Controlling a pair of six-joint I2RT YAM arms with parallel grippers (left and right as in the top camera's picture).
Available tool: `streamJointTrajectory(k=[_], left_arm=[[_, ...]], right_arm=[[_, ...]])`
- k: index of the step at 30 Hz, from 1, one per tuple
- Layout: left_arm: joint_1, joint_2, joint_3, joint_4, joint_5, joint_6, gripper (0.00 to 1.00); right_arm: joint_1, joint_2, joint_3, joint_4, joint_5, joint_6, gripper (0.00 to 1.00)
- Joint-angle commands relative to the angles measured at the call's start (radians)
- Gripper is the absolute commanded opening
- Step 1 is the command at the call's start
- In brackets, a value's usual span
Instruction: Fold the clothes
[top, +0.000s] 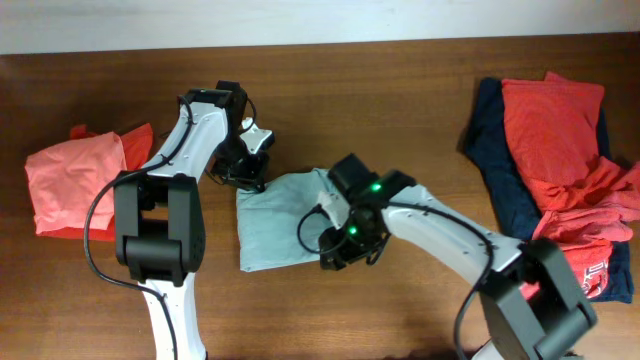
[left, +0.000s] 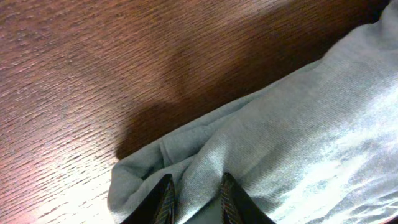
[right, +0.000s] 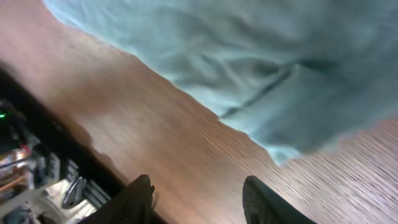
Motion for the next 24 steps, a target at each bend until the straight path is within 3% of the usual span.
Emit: streamJointTrajectory(k=[1, 7, 9, 10, 12, 22, 24], left_arm=[[-0.001, 0.01, 0.002, -0.001, -0.006, 0.016, 0.25], [-0.001, 0.01, 0.002, 0.001, -0.006, 0.016, 0.25], [-0.001, 0.01, 0.002, 0.003, -0.006, 0.016, 0.25], [-0.001, 0.01, 0.002, 0.003, -0.006, 0.016, 0.25], [-0.001, 0.01, 0.002, 0.003, -0.006, 0.016, 0.25], [-0.001, 0.01, 0.002, -0.001, -0.006, 0.016, 0.25], [-0.001, 0.01, 0.002, -0.001, -0.006, 0.016, 0.25]], right_arm=[[0.004, 0.042, 0.013, 0.01, 0.087, 0.063, 0.52], [0.003, 0.085, 0.013, 0.059, 0.104, 0.063, 0.5], [0.003, 0.085, 0.013, 0.073, 0.109, 0.063, 0.37], [0.003, 0.085, 0.013, 0.078, 0.112, 0.063, 0.19], [0.003, 0.085, 0.013, 0.078, 0.113, 0.063, 0.04], [-0.071, 0.085, 0.013, -0.043, 0.525, 0.18, 0.04], [-0.098, 0.085, 0.013, -0.012, 0.527, 0.179, 0.13]])
